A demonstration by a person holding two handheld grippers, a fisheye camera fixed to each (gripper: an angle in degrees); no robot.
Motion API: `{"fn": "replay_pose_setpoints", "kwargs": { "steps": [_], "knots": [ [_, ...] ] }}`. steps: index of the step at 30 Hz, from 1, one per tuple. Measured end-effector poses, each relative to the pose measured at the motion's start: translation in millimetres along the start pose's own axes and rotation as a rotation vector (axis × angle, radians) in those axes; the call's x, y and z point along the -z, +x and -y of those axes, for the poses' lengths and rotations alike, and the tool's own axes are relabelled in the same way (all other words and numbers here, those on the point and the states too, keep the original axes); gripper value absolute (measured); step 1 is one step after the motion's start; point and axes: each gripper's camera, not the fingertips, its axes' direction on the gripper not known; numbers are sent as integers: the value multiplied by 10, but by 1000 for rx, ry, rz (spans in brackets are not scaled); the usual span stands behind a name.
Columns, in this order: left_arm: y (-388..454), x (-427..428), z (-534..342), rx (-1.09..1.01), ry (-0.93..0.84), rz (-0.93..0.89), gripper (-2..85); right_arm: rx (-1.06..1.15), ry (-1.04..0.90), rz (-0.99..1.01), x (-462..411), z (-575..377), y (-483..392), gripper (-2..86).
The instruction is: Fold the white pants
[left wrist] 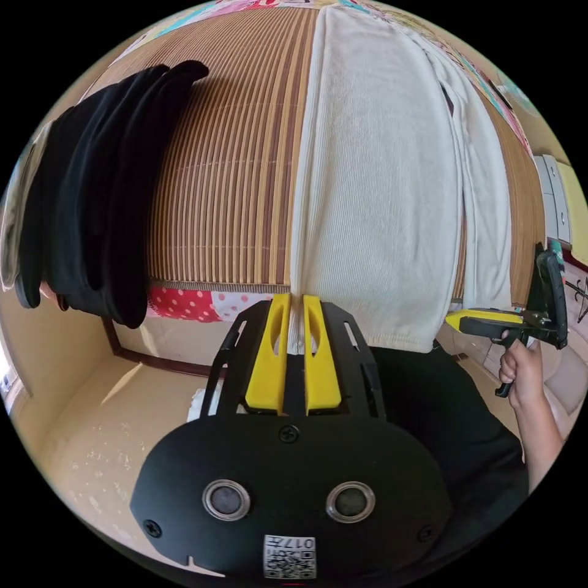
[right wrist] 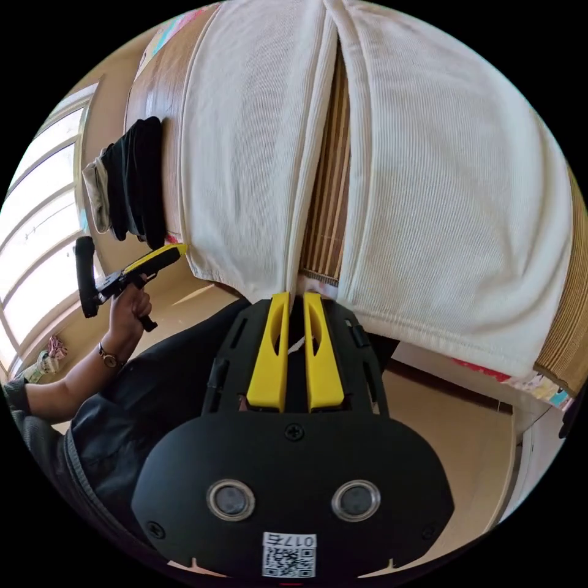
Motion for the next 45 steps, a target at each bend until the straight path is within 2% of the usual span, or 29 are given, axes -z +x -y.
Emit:
{"fn": "replay_pose_setpoints", "kwargs": {
  "steps": [3, 5, 8, 10, 13, 15, 21, 25, 29, 31, 32, 34, 36, 39, 41, 43, 45],
  "knots": [
    [-69, 72, -53, 12, 11, -3, 70, -181, 164, -133, 648, -346, 631, 77],
    [12, 131, -56, -13, 32, 39, 72, -303, 203, -182, 880, -524, 1077, 99],
    [308, 204, -23, -88, 77, 54, 73, -369, 192, -158, 994, -698, 1637, 119],
    [605, 246, 15, -136, 111, -1, 73, -352, 139, -91, 907, -728, 1829, 124],
    [1020, 270, 54, -176, 135, -77, 73, -297, 125, -82, 890, -846, 1835, 92],
    [1277, 264, 75, -198, 129, -110, 74, -155, 107, 50, 926, -1028, 1729, 48],
    [2141, 380, -19, -306, 134, -296, 86, -88, 265, 147, 1322, -1947, 1503, 30],
    [2775, 476, -73, -356, 128, -435, 136, 14, 276, 185, 1452, -2203, 1119, 28],
    [3305, 444, 21, -408, 86, -391, 167, 239, 223, 220, 1586, -2195, 555, 29],
    [3506, 334, 78, -417, 32, -327, 145, 351, 190, 263, 1645, -2159, 368, 30],
    [3528, 301, 83, -408, 21, -302, 130, 426, 144, 254, 1650, -2116, 268, 31],
    [3504, 219, 49, -337, 32, -191, 46, 558, 44, 172, 1590, -2045, 191, 35],
    [3448, 171, -2, -339, 40, -224, 40, 674, -124, 99, 1490, -1888, 340, 45],
    [3298, 95, -58, -287, 20, -296, 31, 588, -293, 158, 1572, -1301, 953, 48],
    [3229, 116, -83, -260, 37, -290, 28, 520, -312, 134, 1784, -742, 1338, 44],
    [3165, 151, -96, -241, 43, -282, 23, 434, -242, 85, 2139, -28, 1646, 66],
    [3125, 168, -109, -222, 47, -296, 20, 342, -78, 107, 2656, 987, 1879, 108]
  ]
}}
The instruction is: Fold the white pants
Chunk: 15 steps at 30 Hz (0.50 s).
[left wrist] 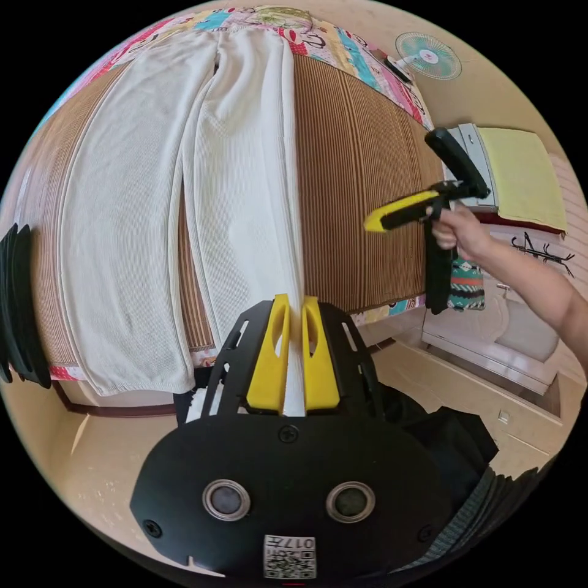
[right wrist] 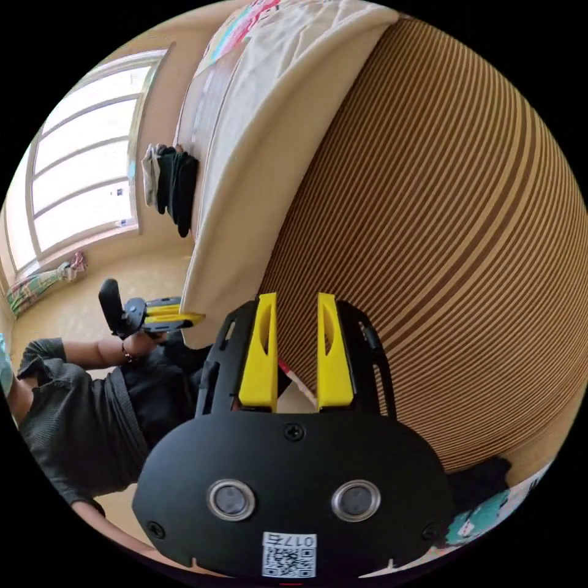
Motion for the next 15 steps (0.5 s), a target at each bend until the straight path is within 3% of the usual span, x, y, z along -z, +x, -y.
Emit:
{"fn": "replay_pose_setpoints", "kwargs": {
  "steps": [6, 8, 11, 15],
  "knots": [
    [-26, -26, -45, 41, 9, -32, 16, -116, 483, 162, 906, 1816, 648, 157],
    [-40, -49, -69, 54, 12, -39, 16, -143, 559, 147, 929, 2198, 680, 158],
    [-115, -71, -133, 90, 27, -80, 16, -185, 533, -19, 776, 2771, 591, 125],
    [-324, -15, -292, 149, 90, -236, 15, -148, 527, -448, 517, 3151, -161, 46]
  ]
}}
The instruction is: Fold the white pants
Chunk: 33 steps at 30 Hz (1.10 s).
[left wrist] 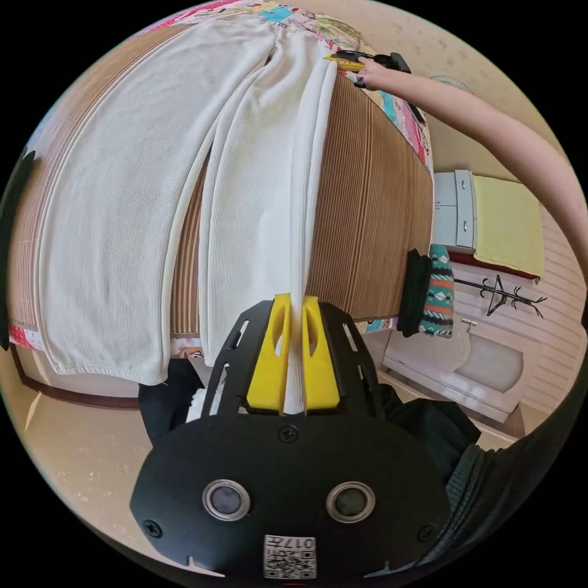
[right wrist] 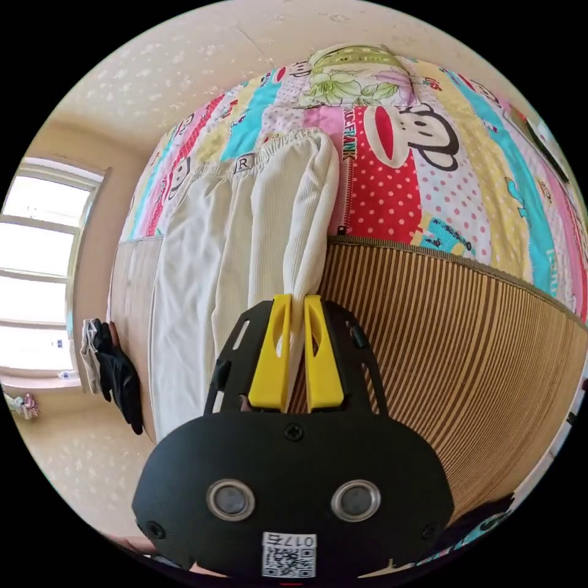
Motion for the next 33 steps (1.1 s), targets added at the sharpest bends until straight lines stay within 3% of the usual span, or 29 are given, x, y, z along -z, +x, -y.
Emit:
{"fn": "replay_pose_setpoints", "kwargs": {
  "steps": [3, 6, 10, 14, 17, 20, 28, 33],
  "knots": [
    [-188, 320, -130, 4, 52, -127, 14, 259, 102, -117, 138, -10, -958, 36],
    [-545, 826, -316, 8, 100, -212, 15, 446, 159, -98, 193, 91, -1847, 35],
    [-1241, 1521, -494, 97, 204, -72, 20, 417, 78, 140, -169, 545, -2423, 45],
    [-1890, 1682, -436, 186, 166, 129, 22, 351, 83, 394, -535, 507, -2391, 66],
    [-2229, 1556, -404, 210, 97, 258, 8, 355, 26, 459, -775, -101, -2115, 79],
    [-2339, 1379, -398, 220, -1, 321, 2, 359, -81, 390, -1015, -1109, -1737, 90],
    [-2075, 1649, -472, 162, 197, 134, 78, 21, -364, 560, -1316, -3752, -1021, 134],
    [-1772, 1299, -219, 52, -30, 354, 71, -91, -528, 631, -1584, -4706, -1395, 98]
  ]
}}
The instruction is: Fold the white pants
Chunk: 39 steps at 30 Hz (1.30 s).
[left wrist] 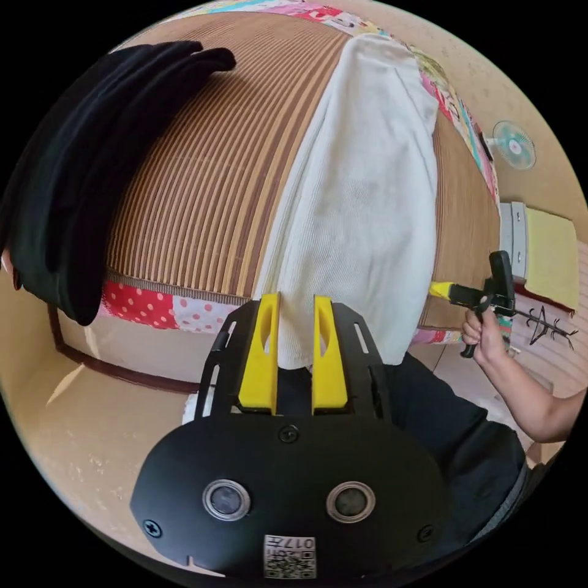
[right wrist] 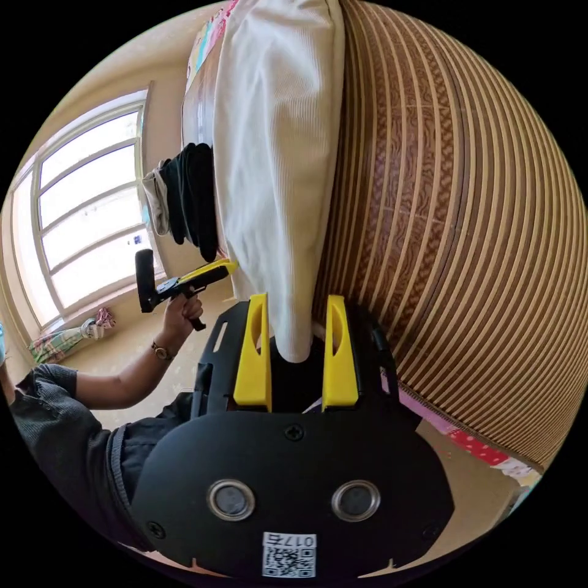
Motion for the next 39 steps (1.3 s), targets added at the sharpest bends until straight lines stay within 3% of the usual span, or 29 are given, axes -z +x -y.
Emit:
{"fn": "replay_pose_setpoints", "kwargs": {
  "steps": [3, 5, 10, 16, 18, 21, 24, 28, 32, 37, 39],
  "knots": [
    [327, 58, 69, -154, -67, 163, 39, -23, 8, -54, -163, -25, -122, 49],
    [372, 190, 101, -201, -104, 156, 30, -34, 25, -39, -85, 1, -217, 41],
    [-38, 878, -49, -307, -31, -203, 29, -4, 146, 102, 212, -181, -560, 36],
    [-631, 673, -72, -130, -75, -307, 39, -153, 97, 60, -125, -78, -160, 61],
    [-668, 668, -16, -70, -103, -243, 55, -146, 230, 42, 129, -110, -237, 101],
    [-671, 921, 68, -56, 12, -253, 80, -135, 356, -26, 410, -38, -326, 118],
    [-568, 986, 274, -101, 45, -290, 90, -124, 312, 8, 379, 301, -214, 117],
    [-280, 662, 529, -179, -105, -270, 74, -108, 214, -63, 242, 542, -224, 71],
    [-82, 660, 284, -214, -68, -232, 49, -69, 188, -62, 266, 270, -264, 47],
    [77, 486, -123, -208, -270, -172, 53, -146, 114, 5, 146, -224, -109, 50],
    [25, 546, -154, -163, -270, -158, 63, -137, 202, 34, 386, -371, -96, 72]
  ]
}}
